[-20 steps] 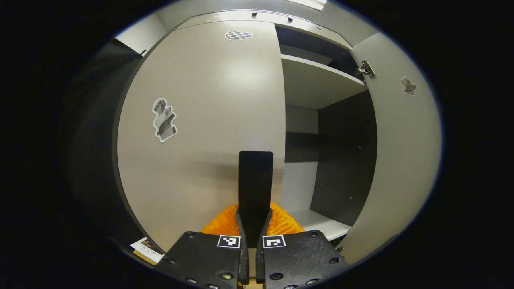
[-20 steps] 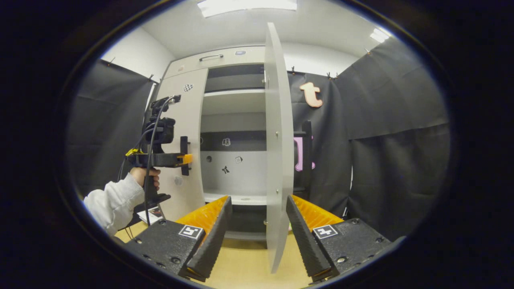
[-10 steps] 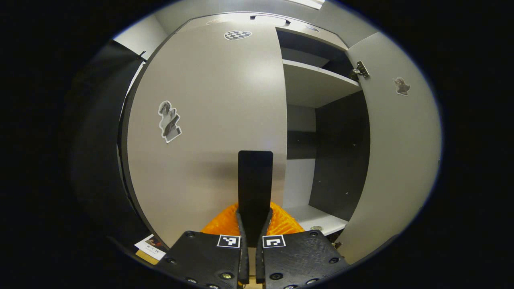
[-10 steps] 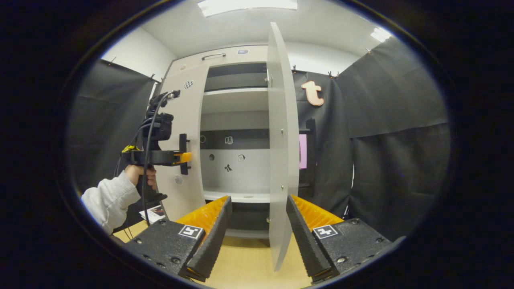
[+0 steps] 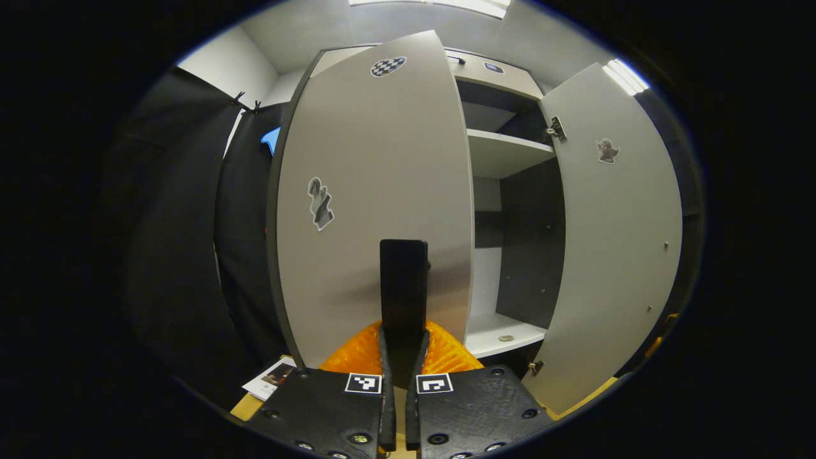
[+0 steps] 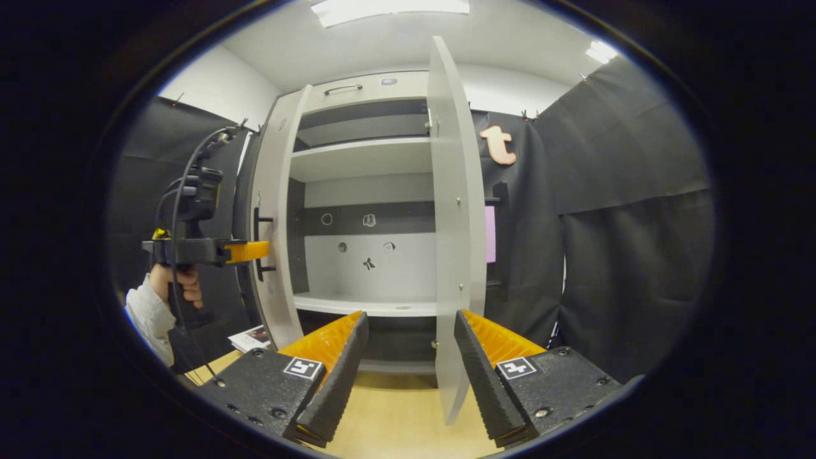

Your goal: Open the right door of the double-door shoe cabinet with the right hand, and open the left door with the left hand.

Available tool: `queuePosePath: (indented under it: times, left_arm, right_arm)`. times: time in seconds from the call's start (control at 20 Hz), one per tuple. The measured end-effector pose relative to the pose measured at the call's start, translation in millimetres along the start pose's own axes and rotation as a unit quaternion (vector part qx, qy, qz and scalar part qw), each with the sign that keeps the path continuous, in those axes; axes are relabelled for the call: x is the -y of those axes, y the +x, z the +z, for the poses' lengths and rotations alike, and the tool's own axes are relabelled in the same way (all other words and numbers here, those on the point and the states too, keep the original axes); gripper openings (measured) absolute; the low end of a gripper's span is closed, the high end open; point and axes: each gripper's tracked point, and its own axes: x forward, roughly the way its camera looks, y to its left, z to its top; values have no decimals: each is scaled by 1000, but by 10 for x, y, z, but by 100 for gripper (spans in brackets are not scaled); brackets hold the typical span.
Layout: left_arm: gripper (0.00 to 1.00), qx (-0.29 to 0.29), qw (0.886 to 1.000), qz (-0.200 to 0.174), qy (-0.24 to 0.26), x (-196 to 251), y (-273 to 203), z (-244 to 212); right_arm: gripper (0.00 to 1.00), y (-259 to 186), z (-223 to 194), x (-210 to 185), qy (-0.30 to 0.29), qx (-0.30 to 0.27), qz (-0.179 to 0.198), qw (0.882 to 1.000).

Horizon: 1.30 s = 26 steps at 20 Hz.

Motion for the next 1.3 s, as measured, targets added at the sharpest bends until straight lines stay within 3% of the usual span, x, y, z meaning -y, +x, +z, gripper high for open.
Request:
queuePosePath:
  times: [0.4,0.85,1.05,1.3]
  left_arm:
    - [4,9,998,60,-4,-541,-372,-10]
    - [4,2,998,64,-16,-790,-484,-63]
    - [4,11,995,96,0,-1088,-485,-48]
    - [0,13,998,49,-30,-1147,-459,-61]
  right_arm:
    - [85,134,-99,-203,-1,-13,20,1000]
    - [85,252,-111,-389,-10,-19,33,999]
    - [85,271,-108,-401,-14,-22,28,999]
    - [85,327,-183,-472,-14,-31,28,999]
